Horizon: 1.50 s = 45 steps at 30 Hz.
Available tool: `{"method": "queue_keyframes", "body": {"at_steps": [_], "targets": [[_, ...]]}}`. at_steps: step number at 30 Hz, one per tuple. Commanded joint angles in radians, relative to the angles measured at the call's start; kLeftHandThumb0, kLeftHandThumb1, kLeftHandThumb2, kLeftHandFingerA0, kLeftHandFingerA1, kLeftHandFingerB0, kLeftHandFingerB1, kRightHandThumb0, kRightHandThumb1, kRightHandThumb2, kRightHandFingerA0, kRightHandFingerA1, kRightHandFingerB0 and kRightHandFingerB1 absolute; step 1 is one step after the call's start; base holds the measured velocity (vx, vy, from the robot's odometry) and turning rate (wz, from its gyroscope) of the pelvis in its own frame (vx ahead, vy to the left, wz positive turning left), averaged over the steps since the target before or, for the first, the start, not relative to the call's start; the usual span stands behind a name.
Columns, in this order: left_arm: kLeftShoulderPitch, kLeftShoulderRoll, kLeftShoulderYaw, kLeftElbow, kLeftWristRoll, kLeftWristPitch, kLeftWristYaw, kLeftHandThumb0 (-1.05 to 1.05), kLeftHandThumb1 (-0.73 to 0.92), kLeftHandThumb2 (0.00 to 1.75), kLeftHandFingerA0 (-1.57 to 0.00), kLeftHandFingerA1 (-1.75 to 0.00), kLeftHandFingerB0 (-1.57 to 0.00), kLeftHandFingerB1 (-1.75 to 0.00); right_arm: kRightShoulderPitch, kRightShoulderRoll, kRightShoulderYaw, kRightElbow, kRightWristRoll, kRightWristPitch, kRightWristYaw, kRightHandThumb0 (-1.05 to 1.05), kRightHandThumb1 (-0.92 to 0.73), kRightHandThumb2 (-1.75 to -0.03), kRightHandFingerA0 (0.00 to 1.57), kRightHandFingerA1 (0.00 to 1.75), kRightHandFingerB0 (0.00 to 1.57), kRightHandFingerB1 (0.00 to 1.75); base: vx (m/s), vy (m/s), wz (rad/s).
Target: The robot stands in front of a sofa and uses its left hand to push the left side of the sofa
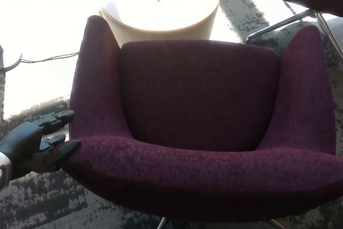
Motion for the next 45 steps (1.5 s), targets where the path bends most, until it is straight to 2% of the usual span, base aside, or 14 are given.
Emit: {"method": "queue_keyframes", "body": {"at_steps": [1,18,21,27,28,29,34,35,39,41,42,43,44,45], "targets": [[0.001,0.016,0.004,0.013,0.000,0.033,-0.083,-0.83,0.45,0.55,0.00,0.00,0.00,0.00,0.003,-0.010,0.006,0.005,-0.003,-0.007,-0.012,-0.67,-0.88,-0.67,0.58,0.42,0.55,0.40,0.00,0.000,0.00],[0.018,-0.022,-0.032,-0.004,0.034,0.008,-0.074,-0.95,0.45,0.86,0.00,0.00,0.00,0.00,0.001,-0.007,-0.007,0.006,0.013,-0.009,0.010,-0.68,-0.88,-0.67,0.58,0.42,0.54,0.41,0.00,0.000,0.00],[0.024,-0.039,-0.052,-0.007,0.045,0.006,-0.062,-0.99,0.62,0.58,0.00,0.00,0.00,0.00,0.002,-0.008,-0.005,0.006,0.009,-0.016,0.002,-0.68,-0.87,-0.66,0.59,0.43,0.55,0.42,0.00,0.000,0.00],[0.060,-0.083,-0.076,-0.074,0.037,0.019,-0.062,-0.93,0.49,0.86,0.00,0.00,0.00,0.00,-0.003,-0.011,0.006,0.006,-0.009,-0.008,-0.019,-0.68,-0.89,-0.67,0.59,0.42,0.53,0.40,0.00,0.000,0.00],[0.071,-0.095,-0.073,-0.086,0.023,0.008,-0.083,-0.89,0.65,0.60,0.00,0.00,0.00,0.00,-0.004,-0.009,0.005,0.005,-0.006,-0.006,-0.017,-0.70,-0.72,-1.00,0.49,0.54,0.48,0.53,0.00,0.000,0.00],[0.079,-0.111,-0.080,-0.100,0.020,0.014,-0.095,-0.93,0.67,0.61,0.00,0.00,0.00,0.00,-0.004,-0.008,0.004,0.005,-0.003,-0.006,-0.017,-0.67,-0.88,-0.67,0.60,0.42,0.55,0.41,0.00,0.000,0.00],[0.124,-0.147,-0.159,-0.180,0.077,-0.013,-0.054,-0.97,0.80,0.67,0.00,0.00,0.00,0.00,-0.005,-0.008,0.011,0.005,-0.007,-0.017,-0.026,-0.67,-0.88,-0.67,0.59,0.43,0.55,0.41,0.00,0.000,0.05],[0.135,-0.162,-0.178,-0.206,0.080,0.004,-0.053,-1.04,0.72,1.13,0.00,-0.08,0.00,0.00,-0.005,-0.007,0.007,0.005,-0.001,-0.019,-0.020,-0.68,-0.88,-0.67,0.61,0.44,0.55,0.41,0.00,0.000,0.00],[0.173,-0.189,-0.237,-0.299,0.096,0.063,-0.032,-1.05,0.78,1.17,0.00,-0.08,0.00,0.00,-0.010,-0.005,0.002,0.006,0.006,-0.020,-0.014,-0.68,-0.88,-0.66,0.63,0.44,0.58,0.42,0.00,0.004,0.04],[0.181,-0.193,-0.256,-0.309,0.100,0.054,-0.036,-1.05,0.80,1.18,0.00,-0.08,0.00,0.00,-0.010,-0.008,0.006,0.008,-0.002,-0.019,-0.023,-0.69,-0.88,-0.66,0.63,0.43,0.58,0.42,-0.02,0.026,0.07],[0.184,-0.195,-0.266,-0.312,0.102,0.049,-0.038,-0.97,0.92,0.70,0.00,0.00,0.00,0.00,-0.009,-0.009,0.008,0.008,-0.006,-0.016,-0.028,-0.69,-0.89,-0.67,0.63,0.43,0.57,0.41,0.00,0.000,0.00],[0.187,-0.195,-0.277,-0.316,0.105,0.047,-0.035,-0.97,0.92,0.70,0.00,0.00,0.00,0.00,-0.008,-0.009,0.012,0.007,-0.010,-0.013,-0.034,-0.69,-0.89,-0.67,0.63,0.43,0.57,0.41,0.00,0.000,0.00],[0.191,-0.193,-0.307,-0.333,0.128,0.046,-0.036,-1.05,0.86,1.24,0.00,-0.09,0.00,-0.02,-0.005,-0.010,0.011,0.006,-0.007,-0.017,-0.029,-0.69,-0.88,-0.67,0.63,0.43,0.57,0.41,0.00,0.000,0.00],[0.190,-0.202,-0.310,-0.334,0.114,0.077,-0.046,-1.05,0.87,1.24,0.00,-0.11,0.00,-0.04,-0.005,-0.008,0.009,0.006,-0.003,-0.016,-0.025,-0.70,-0.88,-0.67,0.62,0.43,0.56,0.41,0.00,0.000,0.00]]}}
